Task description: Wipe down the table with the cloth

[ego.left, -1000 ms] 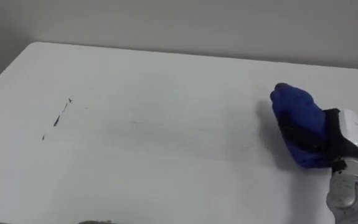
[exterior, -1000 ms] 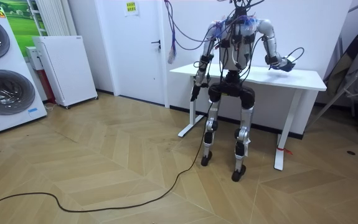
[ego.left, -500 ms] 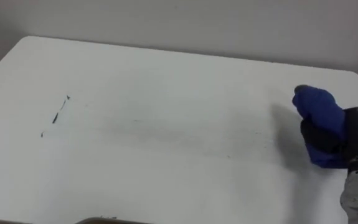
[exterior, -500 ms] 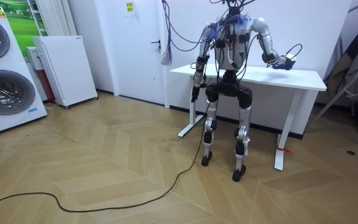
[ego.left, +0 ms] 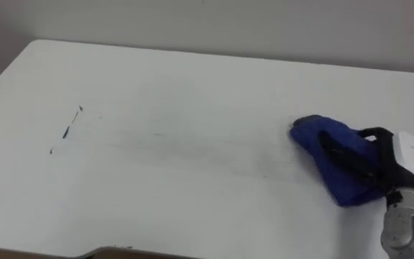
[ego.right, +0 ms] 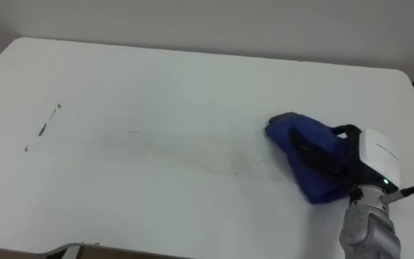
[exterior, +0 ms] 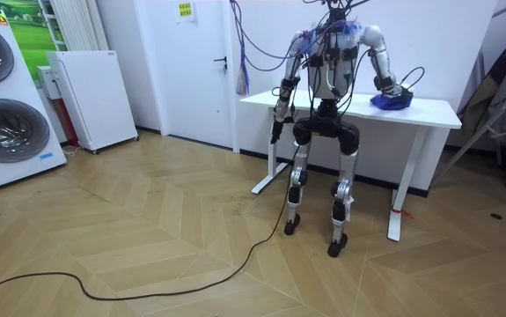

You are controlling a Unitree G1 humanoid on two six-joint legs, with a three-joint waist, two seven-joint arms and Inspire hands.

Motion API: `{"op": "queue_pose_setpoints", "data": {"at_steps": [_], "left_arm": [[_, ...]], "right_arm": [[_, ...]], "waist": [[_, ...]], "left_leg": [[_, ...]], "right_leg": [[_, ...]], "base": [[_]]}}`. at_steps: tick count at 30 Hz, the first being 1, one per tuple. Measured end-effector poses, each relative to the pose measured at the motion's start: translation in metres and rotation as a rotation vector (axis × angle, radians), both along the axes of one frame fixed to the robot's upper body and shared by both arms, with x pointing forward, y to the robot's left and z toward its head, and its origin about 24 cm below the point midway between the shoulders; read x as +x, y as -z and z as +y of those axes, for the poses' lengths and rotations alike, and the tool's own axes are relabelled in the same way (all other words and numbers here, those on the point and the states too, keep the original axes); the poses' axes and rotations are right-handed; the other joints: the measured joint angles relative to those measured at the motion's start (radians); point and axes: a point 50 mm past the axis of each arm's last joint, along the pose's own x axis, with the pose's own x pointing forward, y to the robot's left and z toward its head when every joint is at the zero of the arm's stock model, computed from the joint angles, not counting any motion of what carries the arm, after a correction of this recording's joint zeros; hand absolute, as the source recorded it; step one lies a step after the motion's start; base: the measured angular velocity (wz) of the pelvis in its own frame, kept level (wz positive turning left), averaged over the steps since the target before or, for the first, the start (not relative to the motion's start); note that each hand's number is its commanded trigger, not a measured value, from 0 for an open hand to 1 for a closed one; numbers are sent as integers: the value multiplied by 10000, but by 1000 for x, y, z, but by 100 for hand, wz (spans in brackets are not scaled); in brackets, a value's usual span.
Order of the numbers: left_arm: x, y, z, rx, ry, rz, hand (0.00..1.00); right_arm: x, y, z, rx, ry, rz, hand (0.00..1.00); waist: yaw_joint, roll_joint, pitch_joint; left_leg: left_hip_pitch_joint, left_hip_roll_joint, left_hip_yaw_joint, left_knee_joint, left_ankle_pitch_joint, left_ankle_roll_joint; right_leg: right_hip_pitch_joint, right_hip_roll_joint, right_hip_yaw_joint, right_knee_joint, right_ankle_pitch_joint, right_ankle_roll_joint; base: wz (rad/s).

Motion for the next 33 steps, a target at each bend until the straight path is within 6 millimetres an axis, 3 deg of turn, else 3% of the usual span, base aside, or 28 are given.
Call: {"op": "queue_pose_setpoints", "data": {"at_steps": [10,15,21,26,29,33], "left_arm": [[-3,0,-1,-6,40,46,0],[-11,2,1,19,-107,208,0],[-27,3,6,120,-378,523,0],[-45,1,18,317,-1175,669,0],[-47,0,20,340,-1297,686,0],[-47,0,21,357,-1341,653,0]], "right_arm": [[0,1,0,-23,13,38,0],[-1,-4,-8,-22,269,-148,0],[-8,-20,-42,63,1758,-1227,0],[-25,-32,-82,-115,3465,-1823,0],[-34,-32,-94,-49,4210,-2016,0],[-49,-24,-110,278,5261,-1910,0]], "waist": [[12,-75,12],[-73,-140,46],[-261,-237,25],[-757,-268,-36],[-1113,-266,-59],[-1183,-270,-70]], "left_leg": [[125,-5,-20,-59,1,0],[120,-8,-5,-52,0,0],[71,1,-19,1,0,0],[-33,-2,-5,124,-1,1],[16,12,63,167,-2,1],[133,51,172,20,-3,-2]], "right_leg": [[117,-3,-52,0,0,1],[161,-33,-352,0,0,1],[134,-46,-595,0,-1,2],[151,-47,-537,17,0,1],[152,-35,-411,4,-1,2],[139,-8,-215,6,0,1]], "base": [[1],[2],[6],[1],[3],[-16]]}}
